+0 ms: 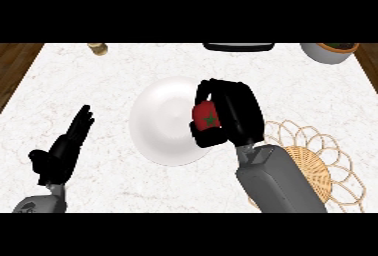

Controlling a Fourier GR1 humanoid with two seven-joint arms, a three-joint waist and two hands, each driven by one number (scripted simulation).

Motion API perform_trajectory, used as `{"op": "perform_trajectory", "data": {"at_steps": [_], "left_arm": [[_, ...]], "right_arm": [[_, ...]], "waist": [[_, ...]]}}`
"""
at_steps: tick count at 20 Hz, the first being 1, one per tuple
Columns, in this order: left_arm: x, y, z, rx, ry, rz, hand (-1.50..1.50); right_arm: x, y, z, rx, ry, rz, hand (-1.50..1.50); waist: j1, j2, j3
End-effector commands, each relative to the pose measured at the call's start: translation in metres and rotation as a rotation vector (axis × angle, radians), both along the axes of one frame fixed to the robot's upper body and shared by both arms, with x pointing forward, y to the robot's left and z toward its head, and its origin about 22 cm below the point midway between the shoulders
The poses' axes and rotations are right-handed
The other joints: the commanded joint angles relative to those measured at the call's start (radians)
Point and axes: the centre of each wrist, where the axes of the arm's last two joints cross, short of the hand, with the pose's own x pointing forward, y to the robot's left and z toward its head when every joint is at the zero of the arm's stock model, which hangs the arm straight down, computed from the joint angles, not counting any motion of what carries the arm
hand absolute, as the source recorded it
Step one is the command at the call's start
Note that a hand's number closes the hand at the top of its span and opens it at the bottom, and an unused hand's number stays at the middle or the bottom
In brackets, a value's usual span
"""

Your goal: Pick the tomato from the placemat and place it in the plate

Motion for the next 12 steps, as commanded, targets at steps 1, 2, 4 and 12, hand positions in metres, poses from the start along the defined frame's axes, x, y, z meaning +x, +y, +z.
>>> {"op": "perform_trajectory", "data": {"at_steps": [1, 2, 4, 12], "left_arm": [[-0.005, 0.002, -0.002, -0.004, 0.004, -0.005, 0.00], [0.006, -0.004, 0.015, -0.013, 0.010, -0.014, 0.00], [-0.009, -0.003, 0.001, -0.011, -0.009, -0.017, 0.00], [0.010, -0.004, 0.008, -0.005, -0.029, -0.027, 0.00]], "right_arm": [[0.020, 0.035, 0.003, -0.001, 0.024, 0.014, 1.50], [0.025, 0.033, -0.010, -0.010, 0.017, 0.012, 1.50], [0.031, 0.054, -0.016, -0.004, 0.036, -0.018, 1.50], [0.060, 0.062, -0.040, 0.178, 0.086, -0.188, -1.50]], "waist": [[0.005, 0.000, 0.000], [0.002, 0.000, 0.000], [0.019, 0.001, 0.000], [0.037, 0.008, 0.000]]}}
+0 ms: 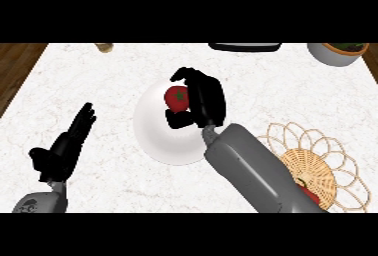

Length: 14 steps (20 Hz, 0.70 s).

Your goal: Pick the tomato from the placemat and place it in the plate

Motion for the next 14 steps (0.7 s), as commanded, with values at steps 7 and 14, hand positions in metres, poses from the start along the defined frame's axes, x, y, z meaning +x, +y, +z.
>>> {"op": "perform_trajectory", "data": {"at_steps": [7, 14], "left_arm": [[0.014, -0.012, 0.006, -0.015, -0.018, -0.008, 0.00], [-0.009, -0.001, -0.013, -0.005, 0.004, 0.026, 0.00]], "right_arm": [[0.016, 0.013, -0.020, 0.187, 0.061, -0.106, -1.50], [0.017, -0.020, -0.014, 0.522, -0.020, -0.152, -1.50]], "waist": [[0.008, 0.004, 0.000], [-0.032, -0.003, 0.001]]}}
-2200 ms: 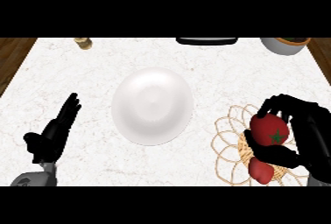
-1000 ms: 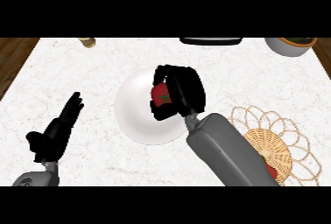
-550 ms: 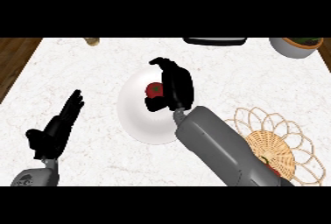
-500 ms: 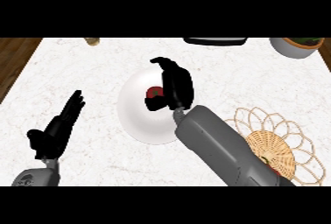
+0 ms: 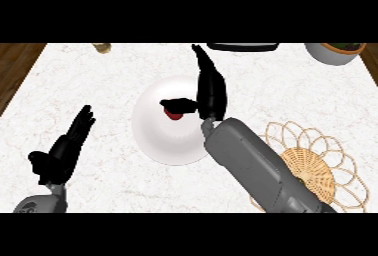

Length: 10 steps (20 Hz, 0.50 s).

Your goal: Pick the tomato from the placemat and place it in the plate

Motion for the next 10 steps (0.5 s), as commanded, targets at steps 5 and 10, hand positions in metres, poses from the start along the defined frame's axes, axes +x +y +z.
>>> {"op": "perform_trajectory", "data": {"at_steps": [5, 10], "left_arm": [[0.002, -0.004, 0.008, 0.002, 0.021, 0.042, 0.00], [-0.005, 0.002, -0.008, 0.001, 0.001, 0.031, 0.00]], "right_arm": [[-0.015, -0.090, -0.033, 0.282, -0.052, 0.001, -1.50], [-0.021, -0.160, -0.050, 0.306, -0.071, 0.058, -1.50]], "waist": [[-0.031, -0.004, 0.002], [-0.033, -0.006, 0.000]]}}
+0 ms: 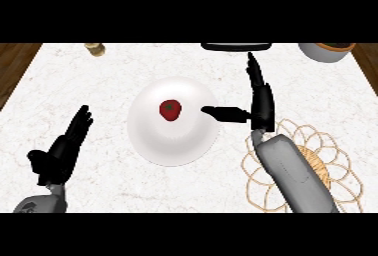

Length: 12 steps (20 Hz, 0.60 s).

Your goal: Pick the tomato from the placemat and place it in the plate

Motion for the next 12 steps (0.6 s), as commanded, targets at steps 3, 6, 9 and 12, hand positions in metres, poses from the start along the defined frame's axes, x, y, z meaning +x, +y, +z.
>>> {"op": "perform_trajectory", "data": {"at_steps": [3, 6, 9, 12], "left_arm": [[0.003, -0.002, 0.005, 0.004, -0.007, 0.010, 0.00], [0.004, -0.007, -0.007, 0.007, -0.006, -0.001, 0.00], [0.002, 0.005, 0.003, 0.006, 0.009, -0.010, 0.00], [-0.011, 0.014, -0.002, 0.001, -0.015, 0.005, 0.00]], "right_arm": [[-0.021, -0.086, -0.013, -0.018, -0.045, 0.075, -1.50], [-0.016, -0.127, -0.040, -0.023, -0.054, 0.099, -1.50], [-0.019, -0.146, -0.048, -0.019, -0.037, 0.123, -1.50], [-0.016, -0.159, -0.056, -0.052, -0.018, 0.141, -1.50]], "waist": [[-0.008, -0.004, -0.001], [0.001, 0.001, 0.000], [0.003, -0.001, -0.001], [0.007, -0.001, -0.001]]}}
